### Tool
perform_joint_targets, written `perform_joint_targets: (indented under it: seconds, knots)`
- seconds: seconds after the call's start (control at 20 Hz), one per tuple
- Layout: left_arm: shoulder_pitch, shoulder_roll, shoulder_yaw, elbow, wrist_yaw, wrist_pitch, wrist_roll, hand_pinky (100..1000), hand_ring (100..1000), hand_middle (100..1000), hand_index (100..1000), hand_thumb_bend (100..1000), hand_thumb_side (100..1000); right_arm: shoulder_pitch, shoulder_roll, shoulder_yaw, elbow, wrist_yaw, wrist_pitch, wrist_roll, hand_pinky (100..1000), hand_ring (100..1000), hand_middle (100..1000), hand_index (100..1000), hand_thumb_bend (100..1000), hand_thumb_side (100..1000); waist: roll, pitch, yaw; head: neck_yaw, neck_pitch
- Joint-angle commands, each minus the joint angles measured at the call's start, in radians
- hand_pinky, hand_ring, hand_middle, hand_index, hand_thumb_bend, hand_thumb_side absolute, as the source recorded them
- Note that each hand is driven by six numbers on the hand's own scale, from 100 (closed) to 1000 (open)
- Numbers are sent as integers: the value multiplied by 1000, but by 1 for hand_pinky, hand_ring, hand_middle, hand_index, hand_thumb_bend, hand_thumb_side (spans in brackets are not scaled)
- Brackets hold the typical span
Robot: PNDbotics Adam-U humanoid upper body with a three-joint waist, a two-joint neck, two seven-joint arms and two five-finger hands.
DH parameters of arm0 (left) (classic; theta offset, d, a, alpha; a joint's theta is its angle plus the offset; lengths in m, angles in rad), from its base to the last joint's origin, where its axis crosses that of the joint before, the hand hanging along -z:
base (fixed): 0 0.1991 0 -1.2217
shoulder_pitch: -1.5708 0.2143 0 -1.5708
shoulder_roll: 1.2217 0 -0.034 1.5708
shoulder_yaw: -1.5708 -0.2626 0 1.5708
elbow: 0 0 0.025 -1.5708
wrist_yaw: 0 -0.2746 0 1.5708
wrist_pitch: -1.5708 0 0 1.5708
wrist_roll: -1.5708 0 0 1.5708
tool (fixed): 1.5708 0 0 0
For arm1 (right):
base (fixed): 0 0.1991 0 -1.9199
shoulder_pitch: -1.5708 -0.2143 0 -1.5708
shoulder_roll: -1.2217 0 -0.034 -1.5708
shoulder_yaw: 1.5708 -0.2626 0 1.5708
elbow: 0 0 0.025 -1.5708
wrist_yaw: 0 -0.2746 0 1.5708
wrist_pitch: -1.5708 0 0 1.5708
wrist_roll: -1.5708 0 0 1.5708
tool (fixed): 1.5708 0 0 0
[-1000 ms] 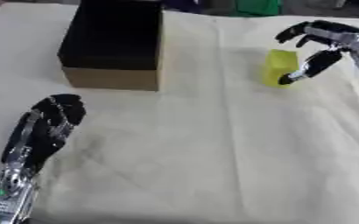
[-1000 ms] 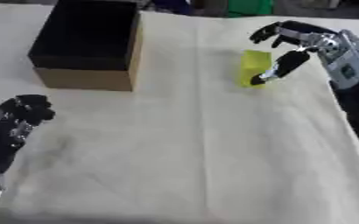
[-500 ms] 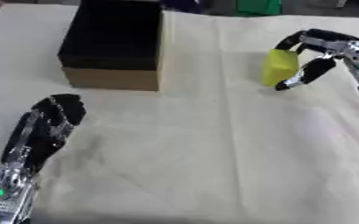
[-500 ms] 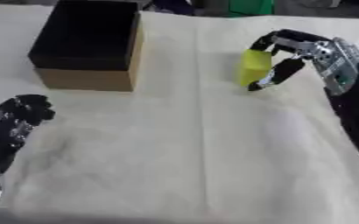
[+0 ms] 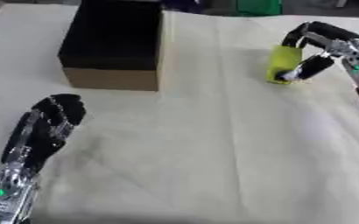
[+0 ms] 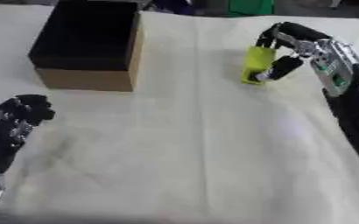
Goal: Pick up objects on the table and place them in the box.
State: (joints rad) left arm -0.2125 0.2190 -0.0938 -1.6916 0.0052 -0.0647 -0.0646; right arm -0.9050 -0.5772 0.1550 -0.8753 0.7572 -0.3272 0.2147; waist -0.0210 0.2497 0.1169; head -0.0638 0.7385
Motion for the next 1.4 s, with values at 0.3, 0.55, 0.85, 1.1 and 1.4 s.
perform_joint_targets:
  seconds: [0.3,0.55,0.85,1.1,1.4]
  knots:
    - [-6,9,6,-18,2,0,2,682,617,588,704,579,566,-35,-36,11,-97,-13,1,-81,631,664,267,435,373,100,-3,-28,-4,3,2]
    - [-2,10,5,-15,2,0,0,682,617,588,704,580,565,-84,-25,28,-162,-64,0,-65,631,665,263,435,367,100,-7,-36,-3,4,5]
    - [0,11,0,-12,0,-1,-5,683,617,587,703,581,564,-162,26,50,-191,-89,1,-51,640,666,265,437,360,100,-14,-43,10,-2,6]
    - [-3,14,-10,-10,-2,-3,-16,683,617,587,703,581,565,-235,91,50,-160,-72,13,-53,638,666,267,439,352,100,-21,-46,35,-18,-1]
    - [-17,16,-30,-8,-2,-4,-39,683,617,586,703,582,565,-319,178,27,-62,-28,46,-84,629,665,268,448,345,100,-30,-43,78,-54,-20]
